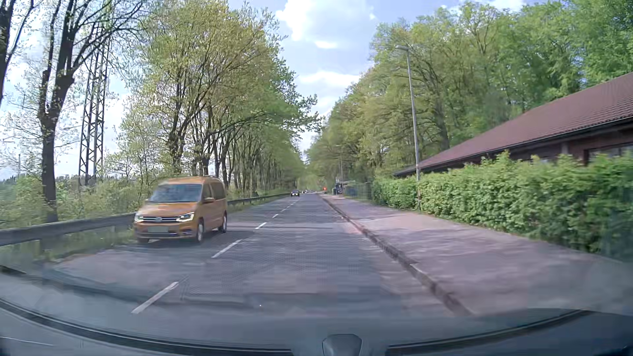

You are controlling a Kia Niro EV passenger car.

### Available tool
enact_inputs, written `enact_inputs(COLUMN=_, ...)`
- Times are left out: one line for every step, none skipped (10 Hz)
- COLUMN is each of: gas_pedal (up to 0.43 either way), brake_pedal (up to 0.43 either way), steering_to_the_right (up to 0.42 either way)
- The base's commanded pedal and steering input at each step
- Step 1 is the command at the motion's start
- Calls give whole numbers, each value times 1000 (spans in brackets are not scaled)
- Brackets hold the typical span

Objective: Follow the waypoints while adhering to traffic rules and regulations

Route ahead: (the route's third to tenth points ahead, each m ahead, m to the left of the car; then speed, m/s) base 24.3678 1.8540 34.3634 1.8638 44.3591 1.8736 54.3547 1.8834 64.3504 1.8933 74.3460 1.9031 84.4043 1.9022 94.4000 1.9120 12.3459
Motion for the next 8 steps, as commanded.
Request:
enact_inputs(gas_pedal=98, brake_pedal=0, steering_to_the_right=-3)
enact_inputs(gas_pedal=98, brake_pedal=0, steering_to_the_right=-4)
enact_inputs(gas_pedal=98, brake_pedal=0, steering_to_the_right=-5)
enact_inputs(gas_pedal=98, brake_pedal=0, steering_to_the_right=-5)
enact_inputs(gas_pedal=98, brake_pedal=0, steering_to_the_right=-5)
enact_inputs(gas_pedal=98, brake_pedal=0, steering_to_the_right=-5)
enact_inputs(gas_pedal=98, brake_pedal=0, steering_to_the_right=-6)
enact_inputs(gas_pedal=98, brake_pedal=0, steering_to_the_right=-5)
